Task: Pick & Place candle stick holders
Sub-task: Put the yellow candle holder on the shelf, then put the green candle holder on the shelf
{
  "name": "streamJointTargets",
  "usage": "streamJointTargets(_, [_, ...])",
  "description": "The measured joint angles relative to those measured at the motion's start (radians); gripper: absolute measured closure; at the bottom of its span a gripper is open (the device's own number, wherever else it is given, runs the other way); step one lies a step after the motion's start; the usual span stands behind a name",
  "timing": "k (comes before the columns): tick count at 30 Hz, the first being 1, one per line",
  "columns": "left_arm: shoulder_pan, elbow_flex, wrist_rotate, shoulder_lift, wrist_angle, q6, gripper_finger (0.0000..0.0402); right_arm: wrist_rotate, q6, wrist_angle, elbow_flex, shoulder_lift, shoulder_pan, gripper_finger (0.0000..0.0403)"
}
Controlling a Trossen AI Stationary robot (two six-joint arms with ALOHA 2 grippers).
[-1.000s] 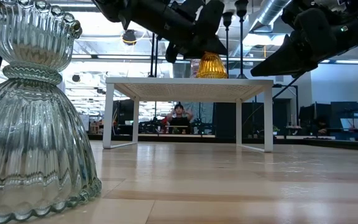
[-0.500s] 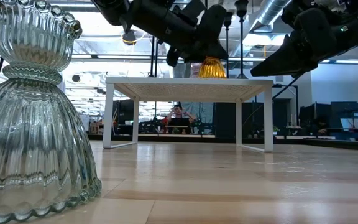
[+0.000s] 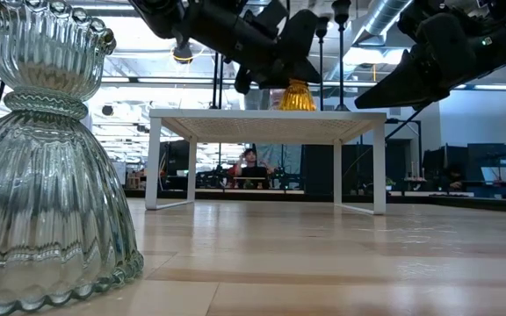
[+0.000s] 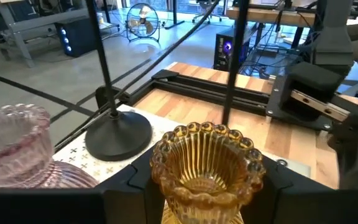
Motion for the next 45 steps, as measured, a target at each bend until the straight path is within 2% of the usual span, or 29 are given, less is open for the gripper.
streamJointTargets(10, [0.004,0.000,0.002,0.000,0.008,-0.031,0.0241,0.000,0.000,0.000,0.000,0.000,0.000,0.0403])
streamJointTargets(21, [0.004,0.000,0.000,-0.002,0.059,-0.044,0.0178,0.000,0.000,0.000,0.000,0.000,0.000,0.0403])
streamJointTargets(28, [0.004,0.000,0.000,-0.002,0.149,0.078,0.0151,0.000,0.000,0.000,0.000,0.000,0.000,0.0403])
streamJointTargets(37, [-0.024,0.000,0.000,-0.036,0.190,0.246,0.0162,0.000,0.000,-0.007,0.000,0.000,0.000,0.0403])
streamJointTargets(45, [-0.089,0.000,0.000,-0.156,0.180,0.329,0.0187,0.000,0.000,-0.008,0.000,0.000,0.000,0.0403])
